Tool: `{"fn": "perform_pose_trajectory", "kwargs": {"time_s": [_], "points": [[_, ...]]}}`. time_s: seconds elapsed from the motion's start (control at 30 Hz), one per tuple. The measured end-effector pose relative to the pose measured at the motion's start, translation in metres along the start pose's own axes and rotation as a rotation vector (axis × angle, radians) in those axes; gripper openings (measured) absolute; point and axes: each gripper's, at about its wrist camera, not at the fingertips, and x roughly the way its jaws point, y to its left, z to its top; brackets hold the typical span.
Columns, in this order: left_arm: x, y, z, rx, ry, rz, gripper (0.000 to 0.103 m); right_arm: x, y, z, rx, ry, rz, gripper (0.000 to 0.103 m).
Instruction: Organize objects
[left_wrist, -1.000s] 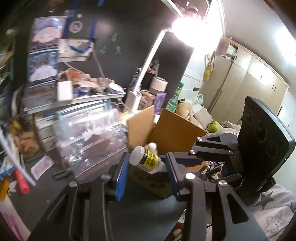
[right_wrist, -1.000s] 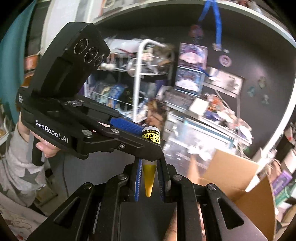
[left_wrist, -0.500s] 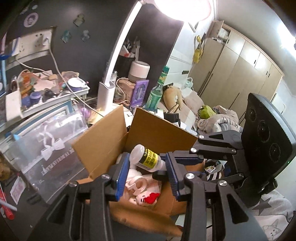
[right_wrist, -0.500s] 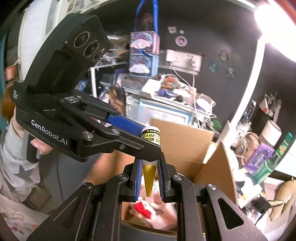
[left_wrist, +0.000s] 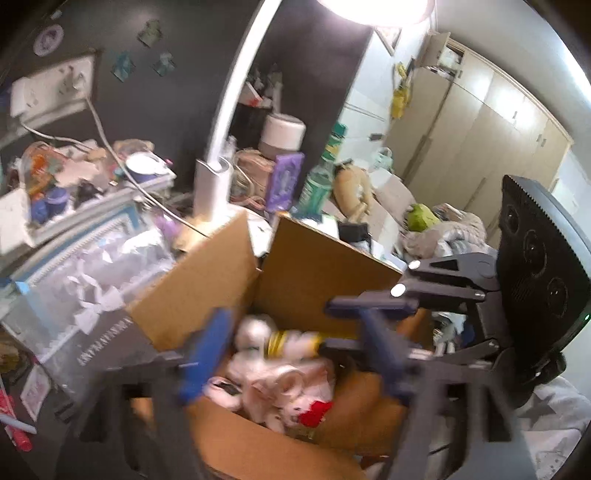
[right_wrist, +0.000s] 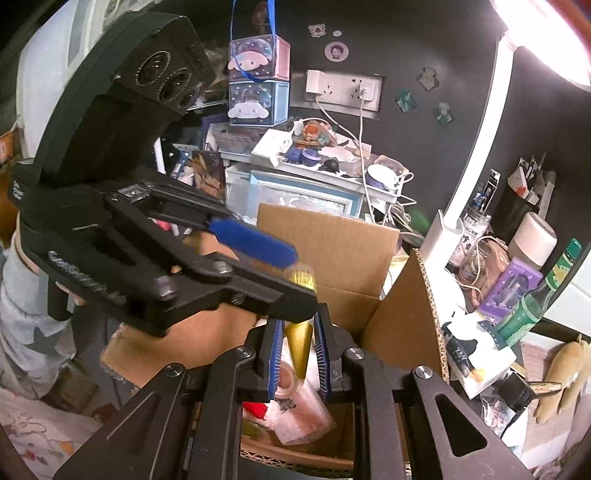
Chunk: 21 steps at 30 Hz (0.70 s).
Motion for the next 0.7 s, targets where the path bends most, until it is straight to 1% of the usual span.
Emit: {"fn": "perform_pose_trajectory", "kwargs": {"time_s": [0.03,0.07,0.1,0.13,0.23,0.27,0.3,0.4,0.47,0.5,0.63,0.67,0.7], "points": [[-0.004,0.001,-0.001,0.0,-0.017,0.017,0.086,-0.001,-0.001,0.001,0.003,-0.002,-0.012,0.024],[-0.008,0.001,-0.002,-0.004,-0.03,0.025,0.086,-0.002,-0.002,0.001,0.007,-0.007,-0.024,0.038],[-0.011,0.002,-0.002,-0.01,-0.04,0.027,0.086,-0.003,-0.003,0.002,0.01,-0.012,-0.033,0.046],[-0.016,0.003,-0.003,-0.015,-0.053,0.032,0.088,-0.005,-0.004,0.002,0.016,-0.016,-0.039,0.047],[-0.031,-0.001,-0.008,-0.012,-0.107,0.091,0.101,-0.01,-0.004,0.002,0.026,-0.022,-0.035,0.049],[-0.038,-0.003,-0.01,-0.008,-0.13,0.113,0.102,-0.013,-0.003,0.002,0.026,-0.028,-0.037,0.053],[-0.044,-0.004,-0.012,-0.01,-0.15,0.134,0.102,-0.015,-0.001,0.002,0.024,-0.034,-0.04,0.059],[-0.064,-0.005,-0.019,-0.033,-0.216,0.205,0.102,-0.023,0.004,0.002,0.019,-0.066,-0.047,0.071],[-0.079,-0.007,-0.027,-0.042,-0.263,0.254,0.102,-0.029,0.008,0.002,0.015,-0.097,-0.048,0.075],[-0.087,-0.008,-0.032,-0.047,-0.285,0.28,0.102,-0.033,0.011,0.002,0.014,-0.119,-0.053,0.081],[-0.114,-0.012,-0.05,-0.065,-0.373,0.391,0.102,-0.046,0.021,0.002,0.008,-0.21,-0.086,0.092],[-0.121,-0.012,-0.056,-0.077,-0.402,0.42,0.102,-0.047,0.023,0.002,0.011,-0.221,-0.093,0.097],[-0.127,-0.013,-0.06,-0.088,-0.425,0.442,0.102,-0.048,0.024,0.003,0.015,-0.228,-0.097,0.097]]}}
